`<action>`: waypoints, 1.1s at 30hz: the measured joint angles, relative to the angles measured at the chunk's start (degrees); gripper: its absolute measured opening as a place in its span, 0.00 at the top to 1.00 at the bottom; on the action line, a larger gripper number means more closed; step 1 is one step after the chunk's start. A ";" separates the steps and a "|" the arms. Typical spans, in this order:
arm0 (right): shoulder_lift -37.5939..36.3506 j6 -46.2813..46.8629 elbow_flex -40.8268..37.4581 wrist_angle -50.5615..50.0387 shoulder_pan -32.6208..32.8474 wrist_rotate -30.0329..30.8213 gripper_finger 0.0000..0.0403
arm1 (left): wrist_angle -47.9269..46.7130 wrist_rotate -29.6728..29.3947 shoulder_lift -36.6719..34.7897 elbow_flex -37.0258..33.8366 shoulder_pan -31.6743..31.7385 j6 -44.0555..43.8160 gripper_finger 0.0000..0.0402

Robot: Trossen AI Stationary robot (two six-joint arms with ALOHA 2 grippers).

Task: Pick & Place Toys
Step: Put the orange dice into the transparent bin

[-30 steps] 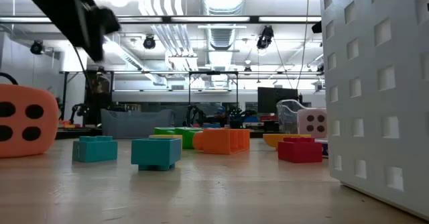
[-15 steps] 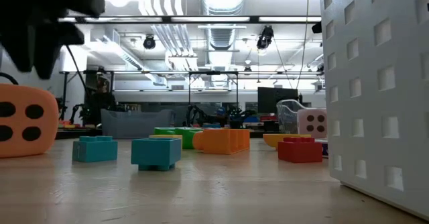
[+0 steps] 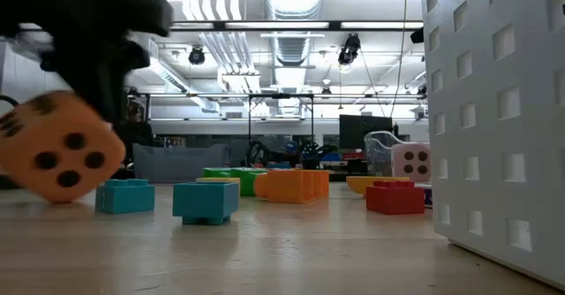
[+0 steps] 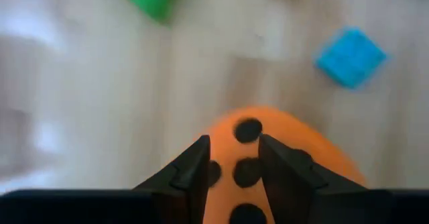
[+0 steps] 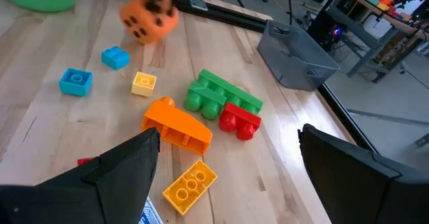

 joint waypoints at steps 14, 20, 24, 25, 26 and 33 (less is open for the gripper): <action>-0.11 -0.34 0.07 -0.02 0.01 0.60 0.13 | 5.49 -7.05 -1.19 5.07 4.57 14.29 0.67; -0.11 -0.34 0.07 0.01 -0.01 0.60 0.13 | -1.33 -4.53 -2.07 5.08 5.02 12.88 0.56; -0.11 -0.34 0.09 0.00 0.01 0.60 0.13 | -1.71 -3.45 -2.03 4.54 5.38 4.65 0.39; -0.11 -0.34 0.09 -0.01 0.00 0.60 0.13 | -1.59 -3.21 -2.03 4.46 5.36 2.35 0.34; -0.11 -0.34 0.09 0.00 0.01 0.60 0.13 | -1.74 -2.85 -2.03 4.43 5.36 -0.21 0.29; -0.11 -0.34 0.09 -0.02 0.01 0.60 0.13 | -2.31 0.65 -2.07 3.06 5.47 -10.25 0.04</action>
